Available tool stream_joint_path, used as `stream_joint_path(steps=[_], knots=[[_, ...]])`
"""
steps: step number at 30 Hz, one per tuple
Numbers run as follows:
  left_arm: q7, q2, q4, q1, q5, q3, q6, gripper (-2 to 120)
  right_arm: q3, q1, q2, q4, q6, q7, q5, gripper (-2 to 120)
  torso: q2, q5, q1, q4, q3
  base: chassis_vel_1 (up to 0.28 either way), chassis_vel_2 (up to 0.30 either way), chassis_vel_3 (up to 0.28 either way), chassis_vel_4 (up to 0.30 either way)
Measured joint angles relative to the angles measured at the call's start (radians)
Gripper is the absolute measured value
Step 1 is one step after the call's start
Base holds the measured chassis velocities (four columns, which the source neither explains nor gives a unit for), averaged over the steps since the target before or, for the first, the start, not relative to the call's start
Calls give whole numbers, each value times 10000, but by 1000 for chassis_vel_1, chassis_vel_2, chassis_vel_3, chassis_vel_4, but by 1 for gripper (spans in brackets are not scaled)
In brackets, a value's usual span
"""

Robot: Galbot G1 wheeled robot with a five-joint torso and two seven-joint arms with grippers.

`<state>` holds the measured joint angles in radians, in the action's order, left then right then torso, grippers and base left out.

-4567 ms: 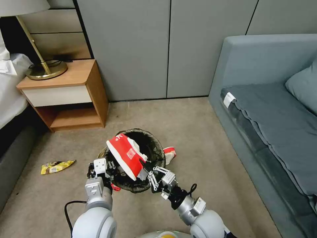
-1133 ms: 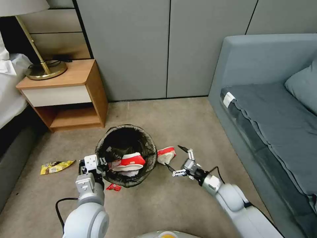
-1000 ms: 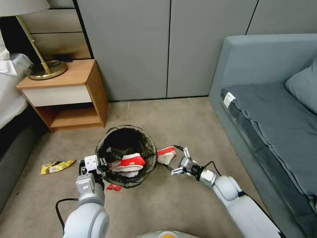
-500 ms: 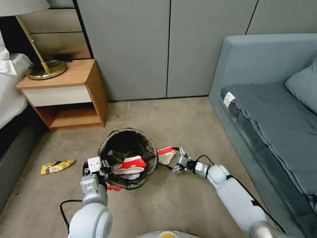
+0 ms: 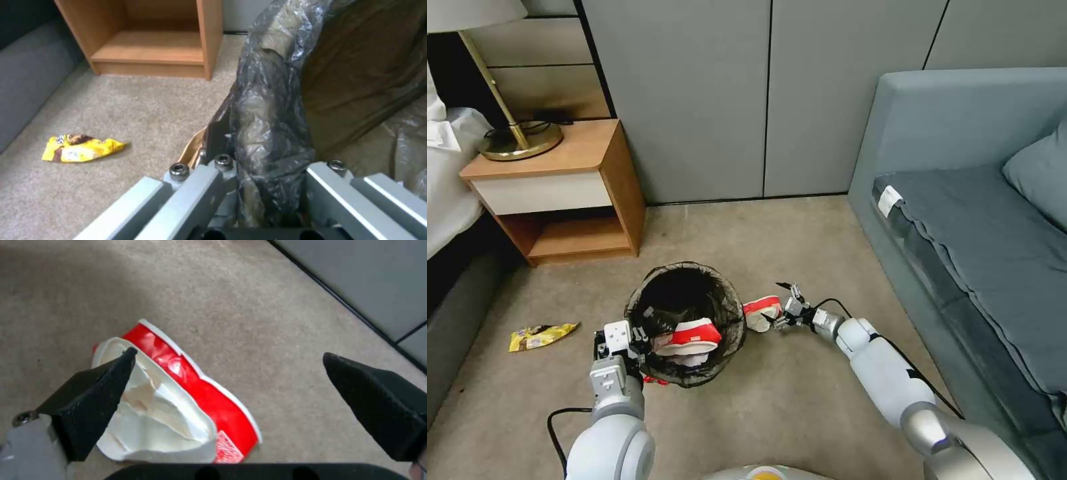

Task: Pick up the trash bin, then pick up the garbage from the floor and place it into the trash bin.

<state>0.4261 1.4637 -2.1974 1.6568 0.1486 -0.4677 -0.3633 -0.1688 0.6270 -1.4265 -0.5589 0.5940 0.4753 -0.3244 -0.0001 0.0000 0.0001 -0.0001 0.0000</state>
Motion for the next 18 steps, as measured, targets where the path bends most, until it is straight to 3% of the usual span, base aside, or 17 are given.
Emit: stream_joint_path(steps=[18], knots=[[-12, 57, -231, 228, -119, -12, 39, 0, -132, -325, -615, 1155, -299, -63, 90, 100, 0, -1, 0, 1, 0, 0, 0, 0, 0]])
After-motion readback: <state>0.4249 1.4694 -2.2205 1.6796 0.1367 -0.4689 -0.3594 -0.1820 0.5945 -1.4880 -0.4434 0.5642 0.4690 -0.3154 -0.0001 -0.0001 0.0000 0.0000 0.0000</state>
